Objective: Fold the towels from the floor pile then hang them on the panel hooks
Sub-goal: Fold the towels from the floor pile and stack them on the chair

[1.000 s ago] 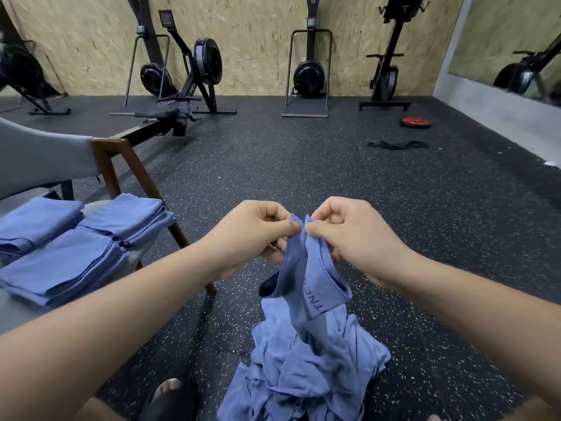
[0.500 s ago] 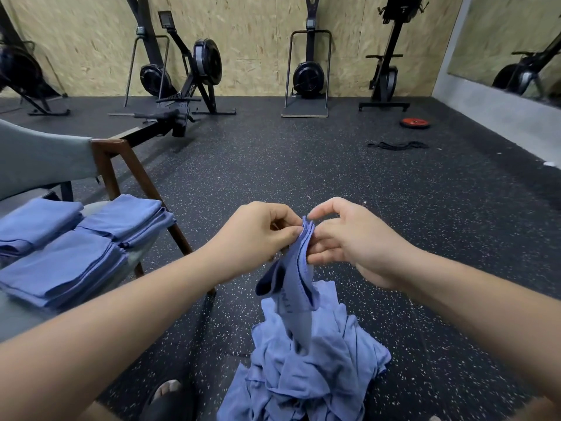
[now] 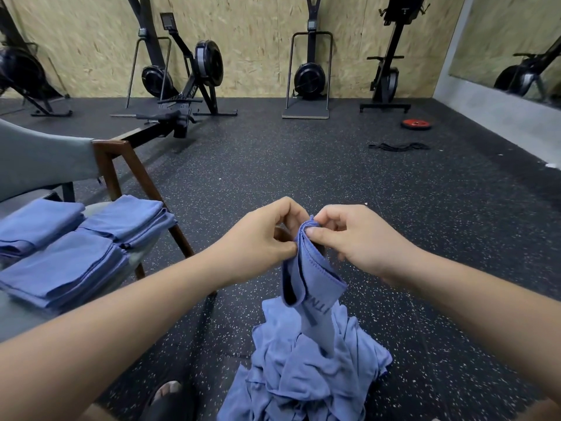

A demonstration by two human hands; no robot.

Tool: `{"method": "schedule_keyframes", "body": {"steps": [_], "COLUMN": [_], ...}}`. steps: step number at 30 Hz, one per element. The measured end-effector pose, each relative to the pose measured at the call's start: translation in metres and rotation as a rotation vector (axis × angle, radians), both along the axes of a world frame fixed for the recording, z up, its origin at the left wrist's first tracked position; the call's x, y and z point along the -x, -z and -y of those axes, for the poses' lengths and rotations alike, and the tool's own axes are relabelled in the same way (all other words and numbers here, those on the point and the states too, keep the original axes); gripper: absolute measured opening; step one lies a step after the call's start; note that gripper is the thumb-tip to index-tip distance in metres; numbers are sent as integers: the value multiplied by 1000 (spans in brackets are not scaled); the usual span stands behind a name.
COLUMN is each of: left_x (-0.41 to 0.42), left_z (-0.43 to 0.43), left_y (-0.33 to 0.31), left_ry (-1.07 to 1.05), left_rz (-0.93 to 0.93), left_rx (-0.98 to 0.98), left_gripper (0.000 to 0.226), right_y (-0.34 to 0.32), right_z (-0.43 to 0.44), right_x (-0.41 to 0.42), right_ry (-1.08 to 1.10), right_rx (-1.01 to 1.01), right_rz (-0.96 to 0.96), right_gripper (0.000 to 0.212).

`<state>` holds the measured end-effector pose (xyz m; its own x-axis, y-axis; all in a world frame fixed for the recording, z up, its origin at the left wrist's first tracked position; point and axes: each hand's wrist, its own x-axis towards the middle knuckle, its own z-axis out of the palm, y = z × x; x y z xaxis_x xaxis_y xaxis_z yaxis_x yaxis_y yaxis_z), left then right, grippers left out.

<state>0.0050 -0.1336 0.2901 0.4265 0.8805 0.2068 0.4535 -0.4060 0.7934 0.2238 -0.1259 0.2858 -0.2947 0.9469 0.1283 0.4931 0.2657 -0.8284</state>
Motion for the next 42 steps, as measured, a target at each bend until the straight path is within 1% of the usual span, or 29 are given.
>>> {"method": "schedule_keyframes", "body": {"steps": [3, 6, 9, 12, 15, 18, 20, 22, 24, 26, 27, 29, 31, 35, 38, 42], "left_x": [1, 7, 14, 21, 24, 18, 12, 7, 3, 0, 0, 3, 7, 21, 31, 38], "left_z": [0, -1, -5, -7, -11, -10, -7, -6, -5, -8, -9, -11, -15, -20, -19, -17], "left_y": [-7, -16, -22, -23, -20, -15, -11, -4, 2, 9, 12, 13, 9, -6, -20, -30], "left_ry": [-43, -28, -41, -41, -54, -97, -109, -111, -120, -143, -157, -191, -215, -256, -264, -230], "left_rz": [-50, -159, -259, -369, -376, -343, -331, -361, -429, -527, -570, -597, -569, -528, -489, -446], "left_rx": [-74, -138, -211, -292, -347, -393, -364, -352, -350, -334, -323, -295, -281, -282, -154, -63], "left_gripper": [40, 43, 33, 25, 30, 20, 20, 36, 51, 56, 56, 44, 33, 25, 16, 15], "right_y": [-1, 0, 1, -1, -5, -7, -8, -9, -11, -12, -13, -16, -17, -15, -12, -6], "right_z": [-2, -6, -10, -10, -10, -8, -6, -4, -3, -2, -1, -1, -1, -7, -11, -15], "right_x": [-5, -11, -17, -21, -24, -25, -24, -23, -23, -24, -25, -27, -31, -42, -48, -49], "right_ry": [-3, -61, -117, -122, -132, -110, -86, -79, -73, -54, -46, -36, -23, -9, -29, -84], "right_rx": [-122, -122, -111, -165, -200, -244, -279, -301, -315, -334, -340, -339, -331, -337, -327, -279], "right_rz": [87, -2, -120, -112, -103, -90, -82, -70, -54, -38, -34, -28, -15, 41, 121, 175], "right_gripper": [16, 19, 15, 15, 10, 7, 7, 6, 6, 7, 7, 6, 6, 6, 7, 9]}}
